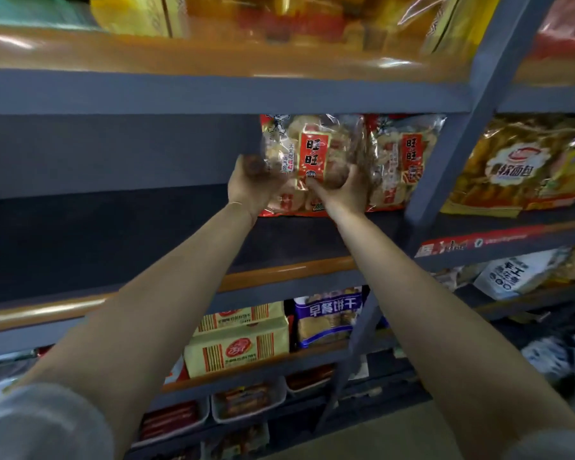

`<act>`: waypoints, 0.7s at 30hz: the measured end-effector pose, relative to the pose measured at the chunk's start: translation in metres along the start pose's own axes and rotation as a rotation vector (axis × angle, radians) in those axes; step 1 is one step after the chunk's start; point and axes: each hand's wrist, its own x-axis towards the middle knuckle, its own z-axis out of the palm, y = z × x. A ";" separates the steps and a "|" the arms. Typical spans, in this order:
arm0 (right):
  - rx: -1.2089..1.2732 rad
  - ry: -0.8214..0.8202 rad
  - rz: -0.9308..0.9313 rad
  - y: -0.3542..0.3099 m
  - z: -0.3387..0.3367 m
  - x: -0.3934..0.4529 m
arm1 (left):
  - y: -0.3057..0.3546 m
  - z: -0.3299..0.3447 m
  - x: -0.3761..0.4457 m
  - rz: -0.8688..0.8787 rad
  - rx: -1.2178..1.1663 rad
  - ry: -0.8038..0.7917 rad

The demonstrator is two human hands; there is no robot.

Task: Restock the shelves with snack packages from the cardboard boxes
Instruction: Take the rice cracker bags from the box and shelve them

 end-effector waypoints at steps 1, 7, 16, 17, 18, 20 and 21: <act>-0.011 0.017 -0.016 0.002 0.004 0.009 | -0.001 0.006 0.008 -0.011 0.016 0.019; 0.124 0.043 -0.033 0.007 0.015 0.050 | -0.012 0.029 0.037 -0.082 -0.031 0.141; 0.195 -0.034 -0.009 0.009 0.008 0.053 | -0.001 0.046 0.026 -0.106 -0.080 0.046; 0.191 -0.053 -0.007 0.008 0.004 0.048 | -0.001 0.044 0.024 -0.111 -0.077 0.037; 0.192 -0.063 -0.007 0.008 0.000 0.043 | 0.000 0.042 0.021 -0.115 -0.068 0.032; 0.225 -0.072 -0.030 0.008 -0.005 0.029 | 0.005 0.035 0.010 -0.145 -0.015 0.039; 0.265 -0.078 -0.054 0.009 -0.007 0.021 | 0.009 0.030 0.002 -0.165 0.007 0.049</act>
